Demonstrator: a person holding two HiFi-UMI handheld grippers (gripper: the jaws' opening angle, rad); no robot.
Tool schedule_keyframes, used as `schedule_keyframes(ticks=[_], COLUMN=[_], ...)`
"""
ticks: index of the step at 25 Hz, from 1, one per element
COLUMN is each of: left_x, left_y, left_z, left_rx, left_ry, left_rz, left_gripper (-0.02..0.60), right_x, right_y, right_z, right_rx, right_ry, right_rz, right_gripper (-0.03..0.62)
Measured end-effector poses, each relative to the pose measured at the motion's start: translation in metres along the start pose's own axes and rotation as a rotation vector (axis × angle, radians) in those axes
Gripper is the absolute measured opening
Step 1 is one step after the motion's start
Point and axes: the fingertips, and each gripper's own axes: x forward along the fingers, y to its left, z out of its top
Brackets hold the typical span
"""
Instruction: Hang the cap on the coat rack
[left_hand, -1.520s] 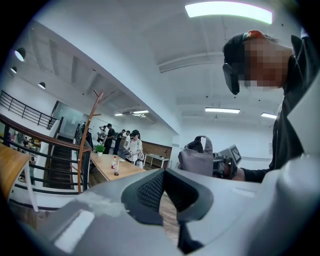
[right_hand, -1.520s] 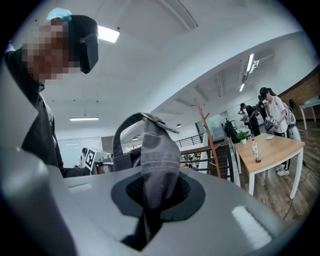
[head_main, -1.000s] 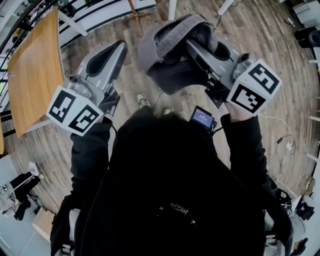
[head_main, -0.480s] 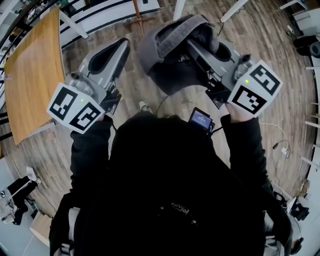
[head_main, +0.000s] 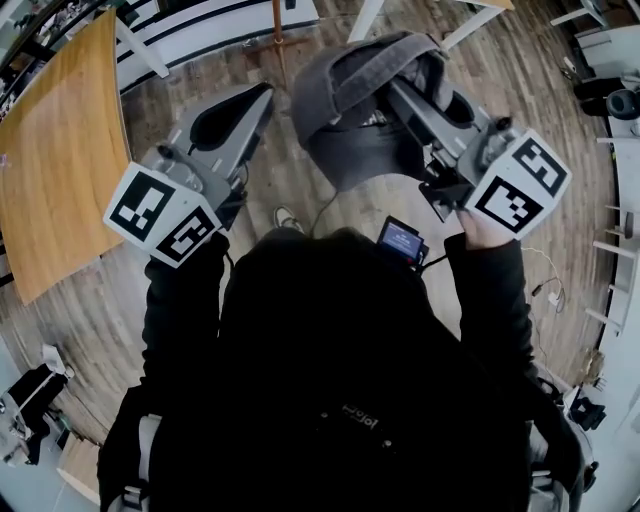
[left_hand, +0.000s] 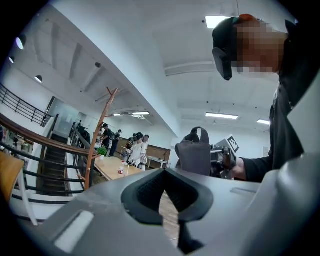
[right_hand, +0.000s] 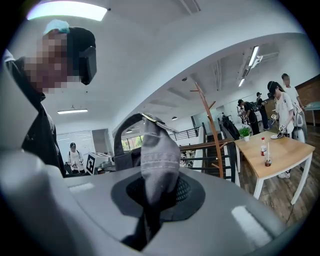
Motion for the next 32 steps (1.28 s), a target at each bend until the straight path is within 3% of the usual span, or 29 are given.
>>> schedule_keyframes(ticks=[2,9,25,32], left_x=[0.000,-0.003,-0.022,0.005], left_y=[0.018,0.011,0.004,0.023], left_z=[-0.006,-0.001,0.006,0.017], left_rx=[-0.012,-0.018,0.071,0.060], left_ry=[0.011,0.015,0.025,0.033], left_rz=[-0.001,0.003,0.077,0.092], left_gripper=[0.002,0.002,0.002,0.002], right_x=[0.017,0.018,0.018,0.029], right_y=[-0.008,-0.002,0.004,-0.030], right_z=[-0.001,0.002,0.005,0.020], right_rx=[0.004,0.007,-0.017,0.007], right_ry=[0.014,0.043,0.014,0.005], right_rz=[-0.003,0.004,0.093,0.110], right_gripper=[0.023,0.024,0.025,0.025])
